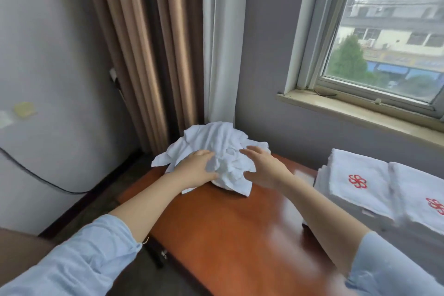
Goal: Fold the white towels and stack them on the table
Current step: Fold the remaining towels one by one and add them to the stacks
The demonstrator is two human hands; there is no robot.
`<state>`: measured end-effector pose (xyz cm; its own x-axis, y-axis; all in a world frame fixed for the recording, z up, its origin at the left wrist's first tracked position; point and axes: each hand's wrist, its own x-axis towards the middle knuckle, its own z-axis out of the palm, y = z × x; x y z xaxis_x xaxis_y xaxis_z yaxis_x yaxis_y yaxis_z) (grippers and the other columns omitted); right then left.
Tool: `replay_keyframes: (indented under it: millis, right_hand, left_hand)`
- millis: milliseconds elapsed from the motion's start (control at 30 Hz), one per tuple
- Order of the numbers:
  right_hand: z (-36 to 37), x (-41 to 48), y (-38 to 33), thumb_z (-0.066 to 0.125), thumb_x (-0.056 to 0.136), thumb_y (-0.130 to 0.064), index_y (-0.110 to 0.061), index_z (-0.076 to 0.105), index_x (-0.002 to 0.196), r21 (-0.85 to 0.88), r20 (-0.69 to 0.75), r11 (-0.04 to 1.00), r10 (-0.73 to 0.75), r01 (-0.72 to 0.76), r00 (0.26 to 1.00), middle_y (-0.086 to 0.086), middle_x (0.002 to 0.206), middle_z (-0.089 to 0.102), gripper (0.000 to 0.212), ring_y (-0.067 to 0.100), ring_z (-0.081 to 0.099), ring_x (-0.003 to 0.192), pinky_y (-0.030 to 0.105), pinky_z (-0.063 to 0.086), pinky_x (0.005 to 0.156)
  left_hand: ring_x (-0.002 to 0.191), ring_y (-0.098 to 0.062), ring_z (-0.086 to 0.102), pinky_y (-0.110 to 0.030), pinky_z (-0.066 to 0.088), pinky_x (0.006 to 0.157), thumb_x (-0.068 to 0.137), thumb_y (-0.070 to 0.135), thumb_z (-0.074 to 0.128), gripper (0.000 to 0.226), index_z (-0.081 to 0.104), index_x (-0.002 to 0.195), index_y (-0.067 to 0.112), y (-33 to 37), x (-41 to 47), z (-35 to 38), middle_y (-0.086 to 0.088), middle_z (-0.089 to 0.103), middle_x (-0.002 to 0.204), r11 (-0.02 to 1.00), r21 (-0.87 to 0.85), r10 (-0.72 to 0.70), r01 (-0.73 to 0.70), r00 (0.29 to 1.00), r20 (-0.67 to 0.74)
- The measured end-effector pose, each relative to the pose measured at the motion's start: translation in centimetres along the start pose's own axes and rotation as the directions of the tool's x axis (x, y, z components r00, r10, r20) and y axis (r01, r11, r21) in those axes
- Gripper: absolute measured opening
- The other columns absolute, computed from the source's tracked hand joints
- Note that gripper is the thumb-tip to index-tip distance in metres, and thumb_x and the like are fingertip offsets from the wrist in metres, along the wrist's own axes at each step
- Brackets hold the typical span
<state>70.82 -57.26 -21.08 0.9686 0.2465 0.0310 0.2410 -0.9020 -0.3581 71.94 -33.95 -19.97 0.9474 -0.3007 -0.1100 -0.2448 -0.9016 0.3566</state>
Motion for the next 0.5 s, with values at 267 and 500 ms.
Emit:
replay_keyframes:
  millis: [267,500]
  right_hand:
    - [1.9,7.5,-1.9,0.061,0.09,-0.031,-0.034,0.027,0.153,-0.059,0.049,0.998,0.039,-0.037,0.998,-0.006,0.161,0.021,0.071,0.018,0.037,0.139,0.028,0.037,0.079]
    - [4.9,16.6,3.1,0.058,0.092,-0.029,-0.034,0.024,0.154,-0.016,0.095,0.996,0.09,-0.089,0.991,-0.006,0.16,0.023,0.07,0.019,0.034,0.141,0.031,0.044,0.087]
  left_hand:
    - [0.147,-0.016,0.024,-0.034,0.032,0.113,0.091,0.053,0.059,0.078,0.025,0.155,0.024,-6.6,5.4,-1.6,0.005,0.021,0.162,0.998,0.06,0.035,-0.037,0.999,0.037]
    - [0.147,-0.016,0.025,-0.034,0.031,0.115,0.09,0.058,0.057,0.08,0.023,0.155,0.026,-9.1,15.0,0.7,0.005,0.021,0.162,1.0,-0.022,-0.005,0.007,0.994,0.113]
